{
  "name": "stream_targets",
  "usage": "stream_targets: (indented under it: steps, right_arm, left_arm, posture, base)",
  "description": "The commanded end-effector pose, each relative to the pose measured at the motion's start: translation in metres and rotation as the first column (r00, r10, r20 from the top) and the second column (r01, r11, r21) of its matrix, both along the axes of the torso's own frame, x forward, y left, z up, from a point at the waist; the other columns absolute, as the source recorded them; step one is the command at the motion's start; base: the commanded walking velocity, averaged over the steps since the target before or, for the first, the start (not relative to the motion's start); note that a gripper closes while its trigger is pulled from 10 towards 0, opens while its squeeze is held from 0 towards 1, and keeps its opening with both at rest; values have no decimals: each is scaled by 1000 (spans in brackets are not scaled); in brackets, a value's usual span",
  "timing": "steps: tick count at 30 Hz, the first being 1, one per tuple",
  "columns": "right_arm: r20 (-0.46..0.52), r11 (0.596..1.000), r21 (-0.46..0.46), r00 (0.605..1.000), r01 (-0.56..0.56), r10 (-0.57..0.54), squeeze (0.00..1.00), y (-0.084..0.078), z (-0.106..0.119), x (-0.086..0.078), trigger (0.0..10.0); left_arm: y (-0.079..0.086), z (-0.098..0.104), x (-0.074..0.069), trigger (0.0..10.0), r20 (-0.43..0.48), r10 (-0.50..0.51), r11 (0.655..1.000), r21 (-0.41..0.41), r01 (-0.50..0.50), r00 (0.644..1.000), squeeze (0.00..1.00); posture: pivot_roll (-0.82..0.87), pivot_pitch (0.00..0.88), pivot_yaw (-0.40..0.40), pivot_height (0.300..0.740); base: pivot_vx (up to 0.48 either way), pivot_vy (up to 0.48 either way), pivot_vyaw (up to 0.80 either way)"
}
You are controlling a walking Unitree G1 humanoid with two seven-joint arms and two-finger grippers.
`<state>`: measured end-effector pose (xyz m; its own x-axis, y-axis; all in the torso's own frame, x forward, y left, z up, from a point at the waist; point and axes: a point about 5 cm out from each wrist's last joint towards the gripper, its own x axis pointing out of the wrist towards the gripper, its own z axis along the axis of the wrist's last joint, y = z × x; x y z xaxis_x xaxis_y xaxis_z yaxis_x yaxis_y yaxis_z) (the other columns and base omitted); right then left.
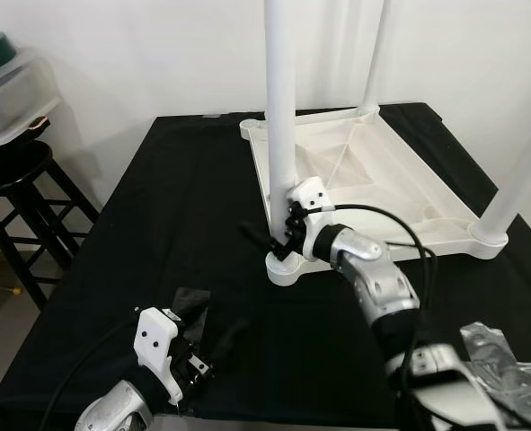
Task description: Building children table
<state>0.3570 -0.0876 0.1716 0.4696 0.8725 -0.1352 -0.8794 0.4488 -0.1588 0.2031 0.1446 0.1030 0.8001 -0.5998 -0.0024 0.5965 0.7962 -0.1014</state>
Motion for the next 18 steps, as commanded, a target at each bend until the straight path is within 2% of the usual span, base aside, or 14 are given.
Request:
stream_targets:
  steps: [1,6,7,9,10,18]
  right_arm:
    - [-34,989,-37,989,-142,141,0,11,-4,-3,10000]
    - [-90,984,-38,981,-177,173,0,12,-1,5,10000]
    - [-105,985,-30,980,-170,166,0,13,-1,8,6706]
    - [-105,985,-30,980,-170,166,0,13,-1,8,6706]
    - [-118,986,-32,981,-162,157,0,13,-2,9,0]
    - [-137,989,-27,981,-143,138,0,6,-10,9,0]
  left_arm:
    - [2,-5,0,10000,-19,16,1000,8,-16,1000,0]
    - [3,-6,1,10000,-19,17,1000,12,-16,1000,0]
    - [4,-6,1,10000,-20,17,1000,13,-16,1000,0]
    - [4,-6,1,10000,-20,17,1000,13,-16,1000,0]
    - [4,-6,0,10000,-20,17,1000,14,-17,1000,0]
    - [5,-6,-2,10000,-24,16,1000,15,-15,1000,0]
  posture:
    - [-49,26,37,740]
    - [-43,23,39,740]
    - [-39,22,39,740]
    - [-39,22,39,740]
    - [-34,23,39,740]
    - [-39,31,47,740]
  base:
    - [0,0,0]
    - [0,0,0]
    - [0,0,0]
    - [0,0,0]
    - [0,0,0]
    - [0,0,0]
